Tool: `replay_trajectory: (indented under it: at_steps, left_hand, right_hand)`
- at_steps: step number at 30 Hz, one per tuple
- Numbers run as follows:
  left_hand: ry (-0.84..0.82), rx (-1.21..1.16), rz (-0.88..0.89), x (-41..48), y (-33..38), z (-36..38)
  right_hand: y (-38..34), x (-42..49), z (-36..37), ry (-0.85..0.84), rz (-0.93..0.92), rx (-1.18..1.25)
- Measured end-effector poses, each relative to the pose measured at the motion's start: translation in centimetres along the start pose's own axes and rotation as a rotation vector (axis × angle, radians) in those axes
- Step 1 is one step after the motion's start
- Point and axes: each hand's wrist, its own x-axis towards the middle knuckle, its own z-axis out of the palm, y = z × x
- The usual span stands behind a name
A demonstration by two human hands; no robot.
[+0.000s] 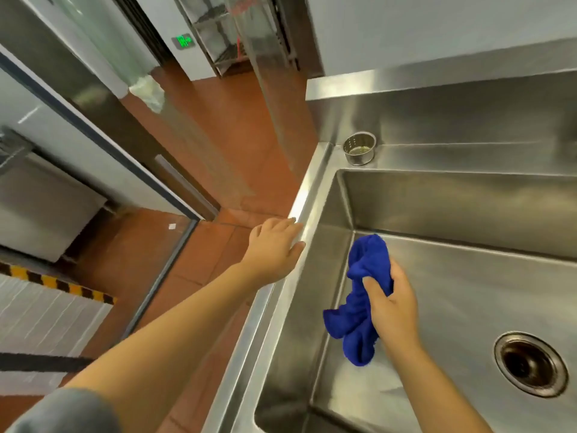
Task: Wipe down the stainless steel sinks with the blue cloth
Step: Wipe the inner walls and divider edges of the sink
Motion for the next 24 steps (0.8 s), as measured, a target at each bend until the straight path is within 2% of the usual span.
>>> replay_trajectory:
  at_steps: [4, 10, 14, 18, 20, 24]
  left_hand:
    - [-0.080, 0.061, -0.007, 5.9, -0.6, 2.4]
    - [0.042, 0.057, -0.079, 12.9, -0.7, 6.1]
    - [0.142, -0.044, -0.120, 15.9, -1.0, 6.7]
    - [0.225, -0.134, -0.055, 17.1, -1.4, 6.9]
    - [0.242, -0.220, -0.023, 17.1, -1.8, 7.0]
    - [0.236, -0.332, 0.014, 17.2, -2.3, 7.1]
  right_hand:
    - [2.4, 1.9, 0.6, 0.046, 0.016, 0.069]
    - [4.4, 6.4, 1.4, 0.036, -0.013, 0.113]
    - [4.8, 9.4, 2.8, 0.049, -0.062, 0.126]
    - [3.6, 13.0, 4.8, 0.062, -0.133, 0.210]
    - [2.6, 15.0, 6.4, 0.057, -0.196, 0.250]
    - [2.4, 19.4, 10.2, -0.021, -0.346, 0.172]
